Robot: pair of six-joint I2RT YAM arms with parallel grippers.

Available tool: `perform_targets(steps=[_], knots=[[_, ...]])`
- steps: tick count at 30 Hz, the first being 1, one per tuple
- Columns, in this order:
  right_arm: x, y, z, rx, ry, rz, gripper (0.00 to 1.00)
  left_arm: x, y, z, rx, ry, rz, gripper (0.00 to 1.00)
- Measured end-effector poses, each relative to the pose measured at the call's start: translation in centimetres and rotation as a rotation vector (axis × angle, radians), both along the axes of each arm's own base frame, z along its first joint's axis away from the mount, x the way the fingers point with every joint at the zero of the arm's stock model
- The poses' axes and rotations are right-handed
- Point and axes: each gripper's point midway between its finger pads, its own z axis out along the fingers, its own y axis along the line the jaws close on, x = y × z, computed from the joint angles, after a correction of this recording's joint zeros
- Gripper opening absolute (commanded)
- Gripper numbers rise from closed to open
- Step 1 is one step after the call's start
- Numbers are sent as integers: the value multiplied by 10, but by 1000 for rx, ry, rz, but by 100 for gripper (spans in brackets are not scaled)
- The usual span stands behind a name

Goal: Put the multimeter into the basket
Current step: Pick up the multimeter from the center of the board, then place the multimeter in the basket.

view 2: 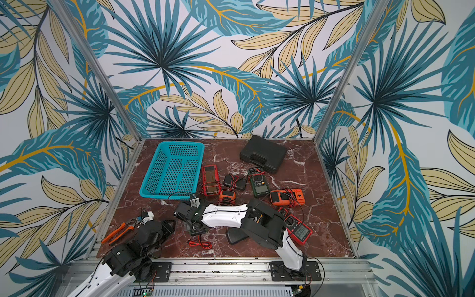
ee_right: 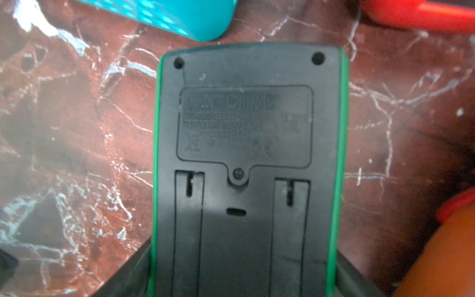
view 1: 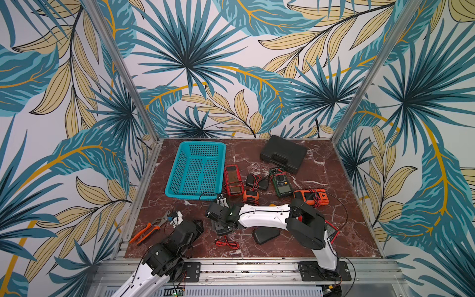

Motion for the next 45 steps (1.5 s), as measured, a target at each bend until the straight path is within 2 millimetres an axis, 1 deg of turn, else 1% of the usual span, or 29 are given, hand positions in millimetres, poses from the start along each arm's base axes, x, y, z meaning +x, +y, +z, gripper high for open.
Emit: perform_targets(steps=[3, 6, 8, 10, 13, 16, 18, 19, 20, 22, 25, 27, 29, 32, 34, 37, 39, 41, 45], knots=[[0, -2, 1, -4, -3, -1, 35, -2, 3, -2, 18, 11, 4, 55], [-3, -12, 2, -25, -5, -1, 21, -5, 8, -6, 45, 27, 12, 58], [-7, -23, 9, -38, -8, 0, 19, -6, 12, -6, 59, 32, 20, 59], [-12, -33, 24, -38, -20, 3, 18, -7, 15, -6, 73, 36, 27, 60], [-14, -44, 65, 5, -72, 1, 18, -9, 19, -1, 92, 34, 36, 63], [-8, -53, 112, 62, -156, -6, 18, -9, 23, 7, 100, 20, 47, 66], [-3, -61, 139, 80, -221, -2, 18, -8, 25, 14, 98, 3, 57, 77], [-1, -64, 149, 76, -248, 7, 18, -8, 26, 18, 96, -6, 62, 81], [3, -67, 160, 67, -277, 22, 18, -7, 27, 23, 94, -19, 66, 88], [13, -67, 179, 44, -329, 64, 18, -6, 30, 32, 90, -46, 77, 100], [34, -58, 213, 23, -414, 157, 13, -4, 35, 43, 105, -80, 88, 100], [51, -47, 236, 31, -468, 216, 11, -4, 38, 50, 115, -96, 96, 100], [72, -31, 258, 48, -526, 272, 11, -3, 42, 60, 129, -118, 106, 100], [101, -5, 275, 74, -592, 351, 11, -2, 47, 73, 139, -147, 126, 100], [119, 12, 278, 93, -621, 392, 11, -2, 50, 79, 148, -159, 138, 100], [146, 40, 273, 128, -646, 448, 11, -2, 54, 82, 161, -171, 151, 100], [161, 59, 266, 156, -665, 484, 11, -1, 56, 84, 171, -179, 158, 100], [172, 75, 256, 183, -678, 520, 9, -1, 58, 86, 177, -186, 164, 100], [180, 102, 233, 221, -689, 590, 6, 0, 62, 87, 193, -194, 179, 100]])
